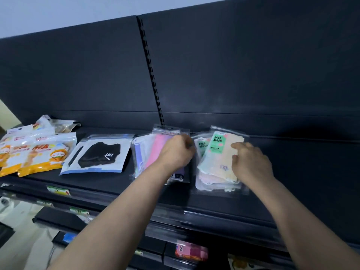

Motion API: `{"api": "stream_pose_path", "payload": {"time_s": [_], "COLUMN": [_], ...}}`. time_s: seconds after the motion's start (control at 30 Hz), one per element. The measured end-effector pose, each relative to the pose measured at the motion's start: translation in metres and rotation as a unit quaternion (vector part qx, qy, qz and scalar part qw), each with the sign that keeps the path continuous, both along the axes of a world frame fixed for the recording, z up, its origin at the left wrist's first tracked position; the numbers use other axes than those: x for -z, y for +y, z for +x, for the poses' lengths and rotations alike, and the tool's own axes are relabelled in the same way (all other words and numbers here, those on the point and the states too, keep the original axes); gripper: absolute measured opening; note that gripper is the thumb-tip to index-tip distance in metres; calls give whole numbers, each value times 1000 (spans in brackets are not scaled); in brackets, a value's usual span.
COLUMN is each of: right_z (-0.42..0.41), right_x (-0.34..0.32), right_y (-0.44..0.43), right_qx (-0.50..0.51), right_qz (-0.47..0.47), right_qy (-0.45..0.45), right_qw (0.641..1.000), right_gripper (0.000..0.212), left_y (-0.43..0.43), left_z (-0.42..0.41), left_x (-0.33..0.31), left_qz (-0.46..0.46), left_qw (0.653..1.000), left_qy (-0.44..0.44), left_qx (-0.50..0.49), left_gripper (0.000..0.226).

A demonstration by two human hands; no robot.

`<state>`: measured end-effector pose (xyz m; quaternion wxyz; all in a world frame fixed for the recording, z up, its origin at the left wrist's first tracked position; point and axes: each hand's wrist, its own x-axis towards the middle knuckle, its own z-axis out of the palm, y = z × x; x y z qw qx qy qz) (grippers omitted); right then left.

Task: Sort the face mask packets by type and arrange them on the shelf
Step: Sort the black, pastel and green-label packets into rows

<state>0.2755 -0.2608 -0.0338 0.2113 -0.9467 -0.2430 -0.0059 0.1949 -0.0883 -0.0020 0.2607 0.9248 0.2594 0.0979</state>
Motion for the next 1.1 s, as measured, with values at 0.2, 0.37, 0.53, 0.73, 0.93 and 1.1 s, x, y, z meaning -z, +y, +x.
{"api": "stream_pose_path", "payload": {"time_s": [0.2, 0.37, 0.53, 0.73, 0.93, 1.1], "right_z": [-4, 0, -12, -46, -101, -169], "right_x": [3, 2, -1, -15, -15, -9], "right_y": [-19, -15, 16, 78, 172, 269], "right_qx": [-29, -35, -85, -167, -279, -326], "right_qz": [-30, -34, 31, 39, -6, 9], "right_qy": [35, -7, -51, -76, -82, -62], "right_qw": [999, 999, 995, 982, 957, 943], "right_gripper": [42, 39, 36, 32, 29, 25], "left_y": [-32, -35, -2, 65, 147, 237], "left_z": [20, 20, -5, -77, -167, -256], "left_x": [15, 15, 7, 2, 7, 12], "left_qz": [18, 14, 0, -18, -1, -16], "left_qw": [993, 993, 999, 990, 986, 975], "left_qy": [91, 83, -33, -74, -24, -23], "left_qx": [76, 79, -6, -118, -166, -222], "left_gripper": [36, 31, 31, 22, 19, 18]}}
